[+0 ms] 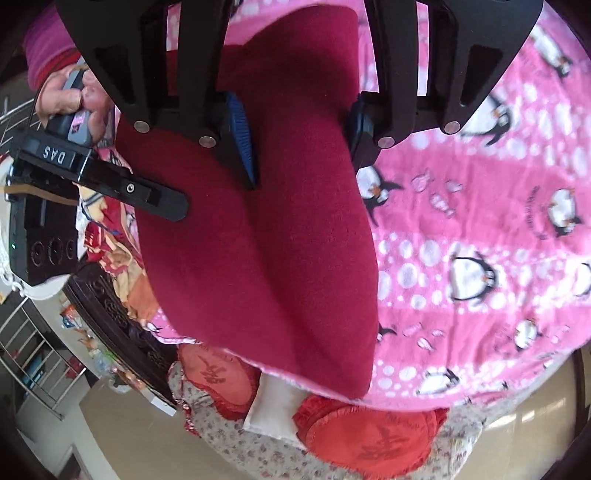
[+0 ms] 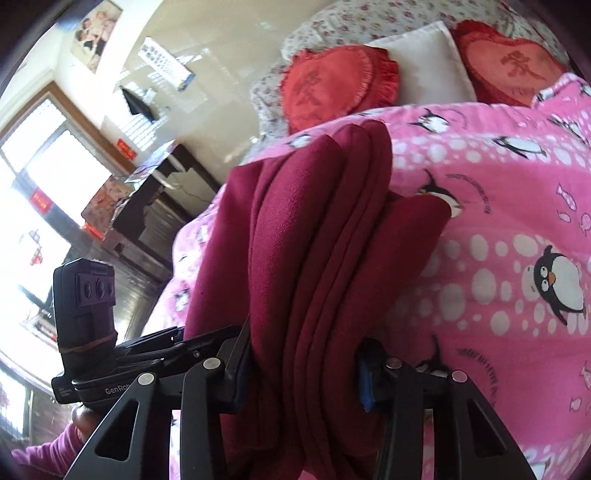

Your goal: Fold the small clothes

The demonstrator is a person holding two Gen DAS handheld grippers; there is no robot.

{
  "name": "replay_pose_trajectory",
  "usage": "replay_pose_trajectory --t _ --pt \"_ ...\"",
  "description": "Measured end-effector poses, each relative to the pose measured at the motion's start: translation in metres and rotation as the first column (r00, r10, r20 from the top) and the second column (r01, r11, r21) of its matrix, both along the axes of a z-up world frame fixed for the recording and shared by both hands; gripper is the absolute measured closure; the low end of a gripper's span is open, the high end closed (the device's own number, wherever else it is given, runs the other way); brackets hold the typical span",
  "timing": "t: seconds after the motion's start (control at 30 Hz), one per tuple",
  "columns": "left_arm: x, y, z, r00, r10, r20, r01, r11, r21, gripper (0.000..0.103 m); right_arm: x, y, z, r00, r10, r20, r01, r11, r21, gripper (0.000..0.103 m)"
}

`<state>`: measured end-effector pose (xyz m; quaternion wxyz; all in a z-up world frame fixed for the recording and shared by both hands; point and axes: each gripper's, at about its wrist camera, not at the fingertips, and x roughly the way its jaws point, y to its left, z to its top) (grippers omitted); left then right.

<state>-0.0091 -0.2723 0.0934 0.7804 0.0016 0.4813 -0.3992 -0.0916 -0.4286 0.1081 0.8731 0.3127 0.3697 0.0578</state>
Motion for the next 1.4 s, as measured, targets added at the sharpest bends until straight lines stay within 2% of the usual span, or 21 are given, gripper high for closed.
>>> replay_pose_trajectory --t 0.1,0.2,0.27,0.33,0.37,0.47,0.53,0.63,0.7,0.77,0.8,0.83,0.87,0.93,1.0,1.07,1.2,1.23,1.27,1.33,1.4 --pt "-0.019 0.031 0.015 1.000 -0.003 0.011 0.002 1.000 0.026 0.060 -0.011 0.017 0.002 0.999 0.048 0.014 -0.049 0.995 0.092 0.060" --pt "-0.039 0.058 0.010 1.000 0.017 -0.014 -0.016 0.998 0.062 0.060 -0.018 0.038 -0.009 0.995 0.096 0.010 -0.096 0.986 0.137 0.060" --pt "-0.049 0.066 -0.008 0.999 0.030 -0.039 -0.025 0.992 0.122 0.060 -0.021 0.053 -0.025 0.993 0.102 -0.053 -0.097 0.991 0.090 0.053" --pt "-0.054 0.069 -0.026 0.997 0.069 -0.040 -0.060 0.979 0.197 0.060 -0.026 0.058 -0.038 0.987 0.053 -0.151 -0.053 0.999 0.003 0.050" --pt "-0.056 0.074 -0.030 0.995 0.095 -0.029 -0.088 0.978 0.190 0.059 -0.031 0.056 -0.038 0.987 0.021 -0.161 -0.027 0.999 -0.033 0.050" --pt "-0.059 0.083 -0.025 0.988 0.149 -0.036 -0.142 0.979 0.144 0.056 -0.050 0.050 -0.017 0.994 -0.015 -0.112 0.011 0.999 -0.038 0.050" --pt "-0.061 0.085 -0.022 0.985 0.170 -0.022 -0.165 0.976 0.144 0.056 -0.060 0.058 0.009 0.998 0.028 -0.049 -0.032 0.997 -0.077 0.050" --pt "-0.066 0.082 -0.021 0.983 0.186 0.003 -0.183 0.969 0.166 0.056 -0.063 0.092 0.035 0.988 0.153 0.015 -0.149 0.978 -0.144 0.057" --pt "-0.068 0.082 -0.020 0.980 0.200 0.017 -0.199 0.964 0.175 0.056 -0.062 0.120 0.037 0.969 0.247 0.020 -0.239 0.953 -0.184 0.061" --pt "-0.068 0.085 -0.020 0.976 0.218 0.017 -0.218 0.961 0.168 0.056 -0.057 0.148 0.024 0.956 0.290 -0.049 -0.292 0.916 -0.274 0.070" --pt "-0.069 0.086 -0.018 0.974 0.226 0.018 -0.226 0.961 0.160 0.056 -0.055 0.154 0.013 0.953 0.287 -0.094 -0.302 0.898 -0.319 0.072" --pt "-0.069 0.087 -0.016 0.972 0.232 0.023 -0.233 0.961 0.152 0.051 -0.054 0.155 -0.002 0.953 0.265 -0.144 -0.300 0.884 -0.359 0.075" --pt "-0.072 0.089 -0.014 0.971 0.238 0.032 -0.240 0.961 0.139 0.049 -0.055 0.151 -0.015 0.955 0.239 -0.176 -0.290 0.879 -0.379 0.083" --pt "-0.078 0.092 -0.009 0.966 0.249 0.063 -0.255 0.959 0.121 0.037 -0.062 0.136 -0.036 0.958 0.204 -0.200 -0.262 0.905 -0.334 0.088" --pt "-0.083 0.092 -0.006 0.964 0.247 0.097 -0.258 0.959 0.120 0.037 -0.078 0.117 -0.042 0.967 0.187 -0.175 -0.229 0.936 -0.267 0.089" --pt "-0.087 0.089 -0.005 0.961 0.250 0.117 -0.264 0.956 0.128 0.037 -0.081 0.118 -0.034 0.970 0.187 -0.158 -0.224 0.936 -0.270 0.088" --pt "-0.094 0.088 -0.001 0.954 0.267 0.135 -0.284 0.951 0.123 0.037 -0.091 0.118 -0.011 0.980 0.156 -0.122 -0.183 0.949 -0.255 0.083" --pt "-0.095 0.088 0.000 0.953 0.271 0.140 -0.288 0.950 0.120 0.037 -0.094 0.116 -0.005 0.985 0.134 -0.106 -0.157 0.953 -0.260 0.072" --pt "-0.097 0.087 0.002 0.950 0.275 0.149 -0.293 0.949 0.117 0.037 -0.097 0.116 0.001 0.990 0.107 -0.090 -0.128 0.953 -0.275 0.054" --pt "-0.102 0.086 0.005 0.944 0.282 0.173 -0.304 0.946 0.115 0.037 -0.101 0.122 0.014 0.996 0.071 -0.061 -0.086 0.949 -0.303 0.045" --pt "-0.106 0.086 0.008 0.939 0.283 0.194 -0.309 0.944 0.119 0.037 -0.100 0.126 0.023 0.997 0.040 -0.058 -0.057 0.944 -0.324 0.045"
